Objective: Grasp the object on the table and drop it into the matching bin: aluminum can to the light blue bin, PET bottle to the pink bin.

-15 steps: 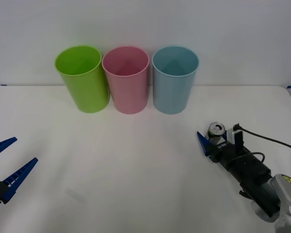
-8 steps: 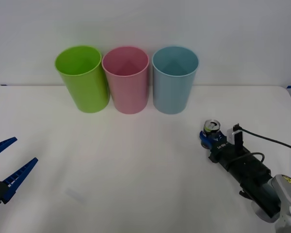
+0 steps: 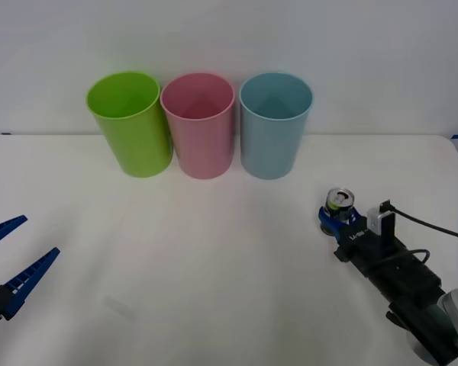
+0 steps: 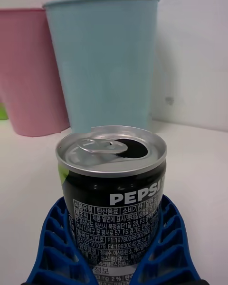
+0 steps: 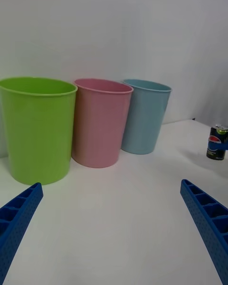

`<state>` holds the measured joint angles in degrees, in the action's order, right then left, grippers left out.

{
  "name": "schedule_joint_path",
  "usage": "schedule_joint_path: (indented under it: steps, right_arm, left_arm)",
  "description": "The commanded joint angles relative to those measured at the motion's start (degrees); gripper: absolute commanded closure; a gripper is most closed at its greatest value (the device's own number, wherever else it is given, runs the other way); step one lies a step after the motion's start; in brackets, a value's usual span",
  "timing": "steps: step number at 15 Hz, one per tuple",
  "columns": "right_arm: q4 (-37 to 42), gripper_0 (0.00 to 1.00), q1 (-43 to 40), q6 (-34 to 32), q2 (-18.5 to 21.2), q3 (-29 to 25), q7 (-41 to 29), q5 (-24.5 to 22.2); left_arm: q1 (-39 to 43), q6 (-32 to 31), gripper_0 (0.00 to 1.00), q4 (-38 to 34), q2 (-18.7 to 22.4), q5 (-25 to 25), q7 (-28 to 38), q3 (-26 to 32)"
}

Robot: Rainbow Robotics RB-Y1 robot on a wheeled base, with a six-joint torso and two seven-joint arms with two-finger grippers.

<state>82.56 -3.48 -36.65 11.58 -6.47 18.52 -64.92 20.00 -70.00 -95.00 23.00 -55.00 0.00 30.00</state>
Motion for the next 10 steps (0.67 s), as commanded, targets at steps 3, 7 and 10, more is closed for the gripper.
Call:
schedule_joint_path:
  steps: [3,7,10]
  right_arm:
    - [14.7,1.00,-7.7,4.7,4.2,5.7,-11.3,0.5]
    - [24.5,1.00,-10.4,6.9,7.2,8.0,-19.4,0.4]
    - [29.4,1.00,-10.4,6.9,8.8,8.5,-24.7,0.2]
  left_arm:
    - [0.0,0.0,0.00,0.0,0.0,0.0,0.0,0.0]
    - [0.0,0.0,0.00,0.0,0.0,0.0,0.0,0.0]
    - [0.0,0.0,0.00,0.0,0.0,0.0,0.0,0.0]
